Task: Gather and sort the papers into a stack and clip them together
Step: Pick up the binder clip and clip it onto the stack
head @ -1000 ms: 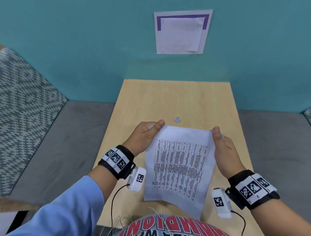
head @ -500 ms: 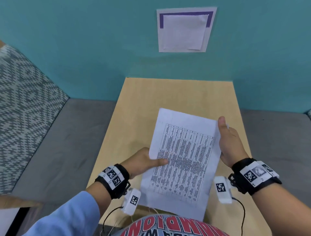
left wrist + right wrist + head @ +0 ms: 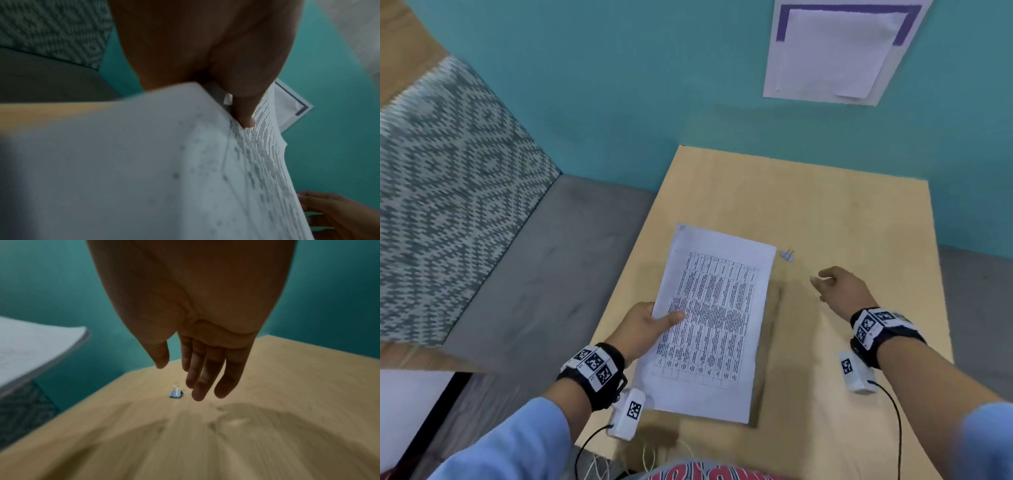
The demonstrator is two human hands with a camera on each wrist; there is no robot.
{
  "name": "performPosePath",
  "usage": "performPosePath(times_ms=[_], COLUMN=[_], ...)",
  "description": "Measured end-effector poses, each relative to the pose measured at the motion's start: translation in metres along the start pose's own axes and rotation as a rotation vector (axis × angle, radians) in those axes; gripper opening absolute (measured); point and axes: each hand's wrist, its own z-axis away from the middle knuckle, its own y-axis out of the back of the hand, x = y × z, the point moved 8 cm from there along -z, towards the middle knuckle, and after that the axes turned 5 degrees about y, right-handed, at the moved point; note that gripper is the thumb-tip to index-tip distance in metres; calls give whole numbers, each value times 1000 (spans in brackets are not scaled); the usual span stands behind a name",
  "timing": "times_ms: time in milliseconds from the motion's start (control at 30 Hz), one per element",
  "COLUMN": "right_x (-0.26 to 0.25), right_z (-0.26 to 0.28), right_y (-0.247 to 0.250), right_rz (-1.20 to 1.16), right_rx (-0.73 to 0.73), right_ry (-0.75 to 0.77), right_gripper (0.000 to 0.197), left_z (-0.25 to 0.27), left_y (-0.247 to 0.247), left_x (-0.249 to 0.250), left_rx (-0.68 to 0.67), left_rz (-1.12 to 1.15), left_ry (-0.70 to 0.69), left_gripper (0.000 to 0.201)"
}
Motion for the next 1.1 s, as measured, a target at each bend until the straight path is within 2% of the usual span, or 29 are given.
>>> performPosePath(times_ms=[100,133,200,267,333,400,500,600,700,833,900,1033,1100], right_x=[-7,-14,-28,-39,-40,-35,-24,-22,-31,-24,-19,-25,-33], right_z=[-36,-48,-71,-92,-113,-129,-143,-144,-126,-80,-42,43,84], right_y=[-9,-14,-27,-39,-47,-52,-55,-55,-47,-44,-39,-2,19], right_rz=[150,170,193,180,150,168,200,175,98,-179,-373,-612,-669], right_rx=[15,19,25,40,64,95,128,134,134,43,-2,33,23], right_ry=[37,68,127,135,97,46,17,22,26,-3,-3,73,124], right_gripper=[40,41,47,55,56,52,35,24,16,9,7,38,41], left_z=[-8,-10,-12,-17,-24,-30,-38,-44,-45,-41,-37,-21,-10], left_y=[23,28,33,38,40,43,41,40,37,26,19,1,-8], left_x=[-14,-20,-25,-29,-33,-32,-30,-33,-26,-5,6,29,43], left_rx=[56,61,60,69,58,57,36,27,24,25,15,-29,-49], left_rz=[3,5,11,-17,-4,6,27,16,10,-20,-64,-82,-116], left_ry=[11,38,78,88,115,123,126,135,132,84,51,-39,-105], left_gripper=[71,68,49,53,44,46,55,78,87,59,55,59,60])
